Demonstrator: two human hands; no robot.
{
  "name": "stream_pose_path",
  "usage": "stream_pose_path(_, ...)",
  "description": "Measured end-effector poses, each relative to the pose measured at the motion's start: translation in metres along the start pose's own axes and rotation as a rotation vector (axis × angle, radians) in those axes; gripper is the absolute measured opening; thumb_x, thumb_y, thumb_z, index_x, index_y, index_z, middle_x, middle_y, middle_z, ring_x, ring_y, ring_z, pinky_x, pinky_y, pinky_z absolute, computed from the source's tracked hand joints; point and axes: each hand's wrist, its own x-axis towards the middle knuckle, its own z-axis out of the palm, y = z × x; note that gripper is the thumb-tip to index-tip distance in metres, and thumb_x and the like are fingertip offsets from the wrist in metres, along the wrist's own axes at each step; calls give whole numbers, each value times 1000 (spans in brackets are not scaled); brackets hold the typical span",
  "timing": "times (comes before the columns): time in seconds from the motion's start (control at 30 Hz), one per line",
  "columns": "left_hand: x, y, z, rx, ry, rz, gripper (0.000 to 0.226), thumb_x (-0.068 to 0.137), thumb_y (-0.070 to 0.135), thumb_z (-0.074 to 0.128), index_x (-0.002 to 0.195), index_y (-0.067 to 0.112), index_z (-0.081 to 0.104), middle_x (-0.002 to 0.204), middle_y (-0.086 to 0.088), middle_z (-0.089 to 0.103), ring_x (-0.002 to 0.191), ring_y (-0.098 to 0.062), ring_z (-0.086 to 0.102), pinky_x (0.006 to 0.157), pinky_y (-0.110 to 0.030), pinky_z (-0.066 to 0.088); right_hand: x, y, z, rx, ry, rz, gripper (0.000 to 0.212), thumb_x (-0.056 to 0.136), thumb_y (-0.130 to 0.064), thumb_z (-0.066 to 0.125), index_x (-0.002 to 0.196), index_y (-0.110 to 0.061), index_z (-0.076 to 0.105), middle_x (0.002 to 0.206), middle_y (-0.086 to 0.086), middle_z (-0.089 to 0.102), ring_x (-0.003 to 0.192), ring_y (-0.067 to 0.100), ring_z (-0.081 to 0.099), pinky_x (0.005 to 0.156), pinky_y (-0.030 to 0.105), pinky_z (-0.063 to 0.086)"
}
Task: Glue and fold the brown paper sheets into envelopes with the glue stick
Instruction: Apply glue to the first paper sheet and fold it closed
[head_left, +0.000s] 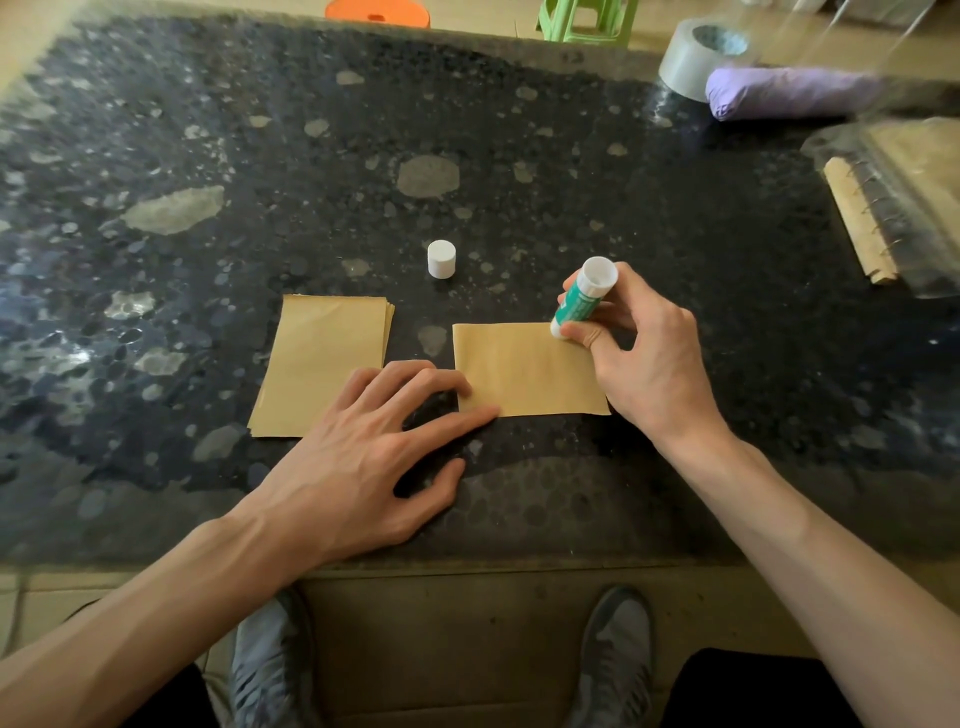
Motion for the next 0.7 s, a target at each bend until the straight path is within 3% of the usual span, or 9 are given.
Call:
stream_pose_path(0.33,-1,0,0,1,-8,-1,52,102,45,53,154,36,47,149,5,49,139,-21,43,111,-40,38,2,5,-4,52,30,15,31,93,-16,79,120,-16,65,111,-13,75,104,-3,70,91,17,57)
stream_pose_path(0.47,0,0,0,-4,-9,2,53,102,45,52,154,35,48,149,5,49,139,-22,44,111,-41,38,0,6,-9,158,116,62,31,92,-16,80,120,-16,66,108,-19,70,104,-5,69,90,16,56)
stream_pose_path(0.6,-1,-1,-1,-5,-9,0,53,102,46,52,153,35,48,149,5,49,139,-22,44,111,-39,37,2,1,-19,257,203,99,32,92,-24,81,119,-18,65,107,-16,72,102,0,72,90,20,58)
stream_pose_path(0.7,0,-1,-1,0,-15,0,53,102,46,51,154,35,48,149,5,49,139,-21,44,111,-40,37,0,-6,-24,246,138,90,35,88,-33,83,115,-18,67,103,-13,73,98,2,73,83,18,57)
